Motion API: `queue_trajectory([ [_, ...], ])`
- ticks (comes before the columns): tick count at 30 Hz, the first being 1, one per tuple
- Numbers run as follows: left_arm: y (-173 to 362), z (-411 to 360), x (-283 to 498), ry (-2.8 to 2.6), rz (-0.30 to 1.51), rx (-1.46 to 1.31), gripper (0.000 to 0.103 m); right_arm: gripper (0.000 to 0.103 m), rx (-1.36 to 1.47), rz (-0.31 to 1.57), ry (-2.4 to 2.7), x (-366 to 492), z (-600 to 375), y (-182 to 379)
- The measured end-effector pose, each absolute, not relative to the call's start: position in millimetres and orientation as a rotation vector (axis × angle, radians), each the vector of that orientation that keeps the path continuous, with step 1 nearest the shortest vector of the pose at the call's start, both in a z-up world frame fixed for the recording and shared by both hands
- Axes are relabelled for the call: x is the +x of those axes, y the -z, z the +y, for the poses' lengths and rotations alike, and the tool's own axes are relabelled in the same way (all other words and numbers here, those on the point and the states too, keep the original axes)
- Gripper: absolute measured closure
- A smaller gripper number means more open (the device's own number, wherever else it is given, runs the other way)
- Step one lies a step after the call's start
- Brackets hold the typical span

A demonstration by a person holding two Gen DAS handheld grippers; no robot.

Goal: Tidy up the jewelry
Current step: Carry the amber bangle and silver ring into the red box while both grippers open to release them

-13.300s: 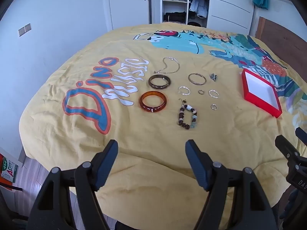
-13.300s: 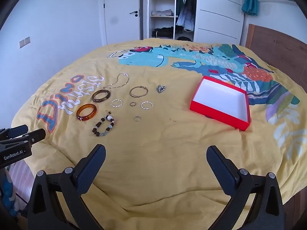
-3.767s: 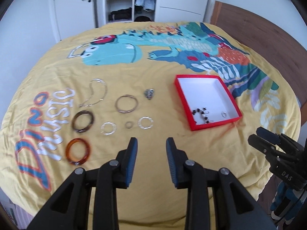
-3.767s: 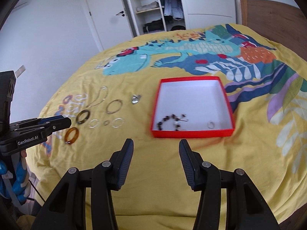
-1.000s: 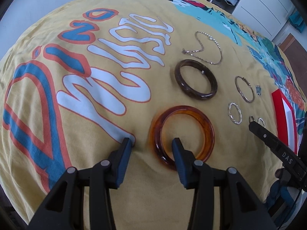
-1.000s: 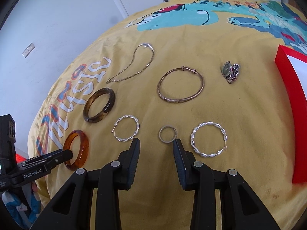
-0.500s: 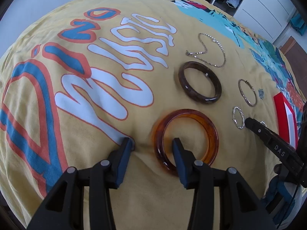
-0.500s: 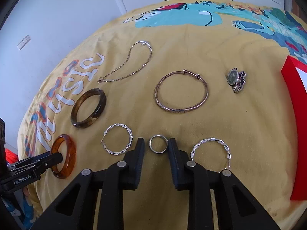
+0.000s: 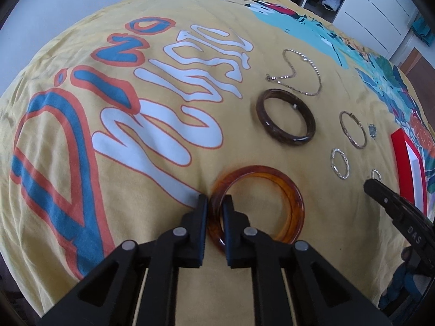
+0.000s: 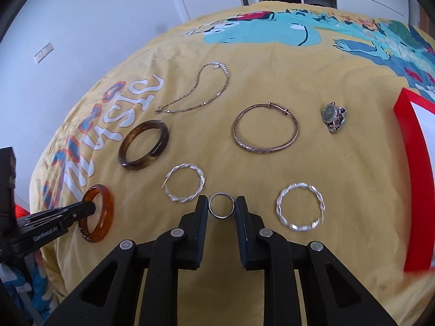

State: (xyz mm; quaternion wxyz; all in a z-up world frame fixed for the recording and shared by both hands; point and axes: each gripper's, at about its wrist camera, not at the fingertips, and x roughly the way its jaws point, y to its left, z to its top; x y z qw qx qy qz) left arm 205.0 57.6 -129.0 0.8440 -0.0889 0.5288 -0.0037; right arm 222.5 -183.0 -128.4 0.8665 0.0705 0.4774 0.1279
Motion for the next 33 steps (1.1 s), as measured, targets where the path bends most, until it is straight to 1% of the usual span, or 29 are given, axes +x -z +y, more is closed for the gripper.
queue_trajectory([
  [12,101.1,61.2,173.8,0.008,1.085,-0.209,0.094,0.083,0.177,0.969,-0.244,149.7,-217.2,93.6],
  [21,69.6,55.0,140.4,0.033,1.044,-0.212,0.094,0.083,0.196,0.897,-0.21,104.6,-238.5,58.9],
  [26,51.2,39.9,123.5,0.072,1.024,-0.202,0.094,0.083,0.22,0.853,-0.188,79.6,-254.7,43.6],
  [33,30.2,-3.9,112.1,0.167,1.015,-0.181,0.094,0.083,0.267,0.801,-0.137,55.2,-294.4,31.8],
])
